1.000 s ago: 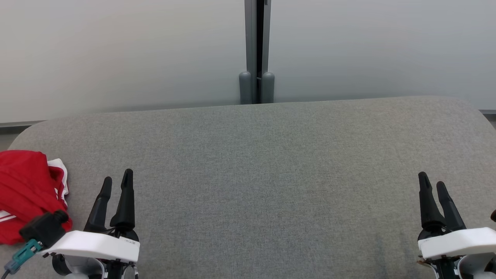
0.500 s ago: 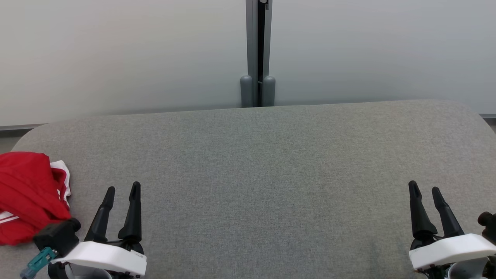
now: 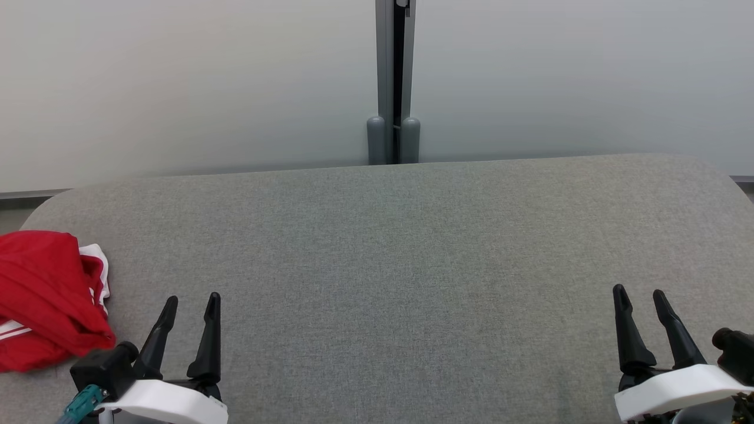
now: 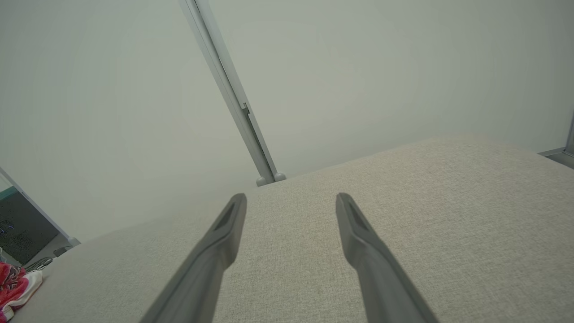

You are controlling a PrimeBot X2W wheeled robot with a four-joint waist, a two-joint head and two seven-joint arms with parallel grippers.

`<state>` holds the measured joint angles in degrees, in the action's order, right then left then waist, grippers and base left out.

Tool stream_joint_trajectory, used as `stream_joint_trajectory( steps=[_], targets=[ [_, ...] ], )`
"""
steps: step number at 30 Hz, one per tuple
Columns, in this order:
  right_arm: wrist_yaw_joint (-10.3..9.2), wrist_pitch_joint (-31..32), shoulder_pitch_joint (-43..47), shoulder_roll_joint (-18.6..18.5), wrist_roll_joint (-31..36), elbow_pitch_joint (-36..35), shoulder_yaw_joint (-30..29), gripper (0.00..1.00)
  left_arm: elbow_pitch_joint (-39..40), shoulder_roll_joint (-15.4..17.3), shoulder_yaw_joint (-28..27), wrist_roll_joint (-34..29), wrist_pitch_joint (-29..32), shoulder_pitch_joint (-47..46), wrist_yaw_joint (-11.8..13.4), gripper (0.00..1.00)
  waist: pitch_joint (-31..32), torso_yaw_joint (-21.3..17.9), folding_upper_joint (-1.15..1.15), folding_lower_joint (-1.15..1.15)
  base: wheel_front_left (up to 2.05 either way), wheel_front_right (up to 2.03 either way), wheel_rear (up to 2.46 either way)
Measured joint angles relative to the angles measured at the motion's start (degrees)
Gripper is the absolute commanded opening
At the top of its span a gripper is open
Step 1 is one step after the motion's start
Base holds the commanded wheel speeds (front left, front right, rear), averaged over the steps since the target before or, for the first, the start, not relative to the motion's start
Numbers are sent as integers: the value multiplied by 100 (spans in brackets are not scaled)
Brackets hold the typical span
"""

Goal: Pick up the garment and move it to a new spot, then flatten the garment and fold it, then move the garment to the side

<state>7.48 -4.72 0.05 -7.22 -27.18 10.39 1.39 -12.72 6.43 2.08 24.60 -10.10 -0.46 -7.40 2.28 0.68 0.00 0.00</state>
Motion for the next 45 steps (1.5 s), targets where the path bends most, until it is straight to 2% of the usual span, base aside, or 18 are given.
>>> stream_joint_trajectory(
  steps=[25,45],
  targets=[
    [1,-86,146,-27,1103,-96,82,100,-225,-27,0,-1240,-307,26,15,100,33,38,0,0,0,0,0],
    [1,-192,231,-13,1417,-123,31,100,-448,-118,-107,-1773,-490,34,12,100,91,71,0,0,0,0,0]
  ],
)
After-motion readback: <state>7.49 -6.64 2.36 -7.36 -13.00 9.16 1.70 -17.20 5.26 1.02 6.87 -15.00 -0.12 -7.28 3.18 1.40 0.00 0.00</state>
